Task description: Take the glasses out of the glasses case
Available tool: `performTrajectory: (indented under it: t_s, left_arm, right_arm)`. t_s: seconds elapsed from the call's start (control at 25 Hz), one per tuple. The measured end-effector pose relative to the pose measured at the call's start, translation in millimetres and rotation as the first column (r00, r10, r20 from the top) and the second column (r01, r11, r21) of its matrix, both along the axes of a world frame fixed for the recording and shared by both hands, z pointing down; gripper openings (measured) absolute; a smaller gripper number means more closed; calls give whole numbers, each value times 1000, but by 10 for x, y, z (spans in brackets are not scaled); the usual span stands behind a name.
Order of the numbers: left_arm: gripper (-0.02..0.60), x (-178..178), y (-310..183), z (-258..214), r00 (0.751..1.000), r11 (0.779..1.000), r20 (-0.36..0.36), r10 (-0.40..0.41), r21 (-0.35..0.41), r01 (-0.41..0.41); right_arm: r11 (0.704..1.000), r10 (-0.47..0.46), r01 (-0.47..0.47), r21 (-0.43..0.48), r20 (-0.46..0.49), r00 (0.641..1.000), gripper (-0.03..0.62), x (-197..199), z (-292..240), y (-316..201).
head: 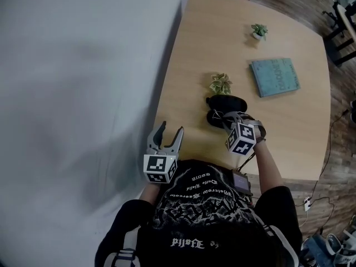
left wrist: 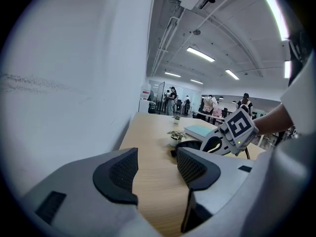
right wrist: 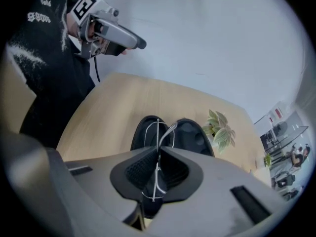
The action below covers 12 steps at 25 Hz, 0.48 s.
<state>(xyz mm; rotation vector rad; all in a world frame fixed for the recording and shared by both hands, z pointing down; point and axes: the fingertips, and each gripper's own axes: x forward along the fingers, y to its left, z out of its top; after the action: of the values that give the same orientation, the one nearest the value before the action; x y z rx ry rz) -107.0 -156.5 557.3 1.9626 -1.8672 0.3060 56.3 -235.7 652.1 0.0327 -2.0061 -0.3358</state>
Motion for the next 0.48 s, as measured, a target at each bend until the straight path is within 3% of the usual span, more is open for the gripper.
performTrajectory:
  t_s: [0.48]
  left_arm:
    - [253, 72, -16, -10, 1000, 1000, 18, 18, -7, -18]
  right_arm:
    - [983, 180, -184, 0, 203, 963, 31, -17, -365, -236]
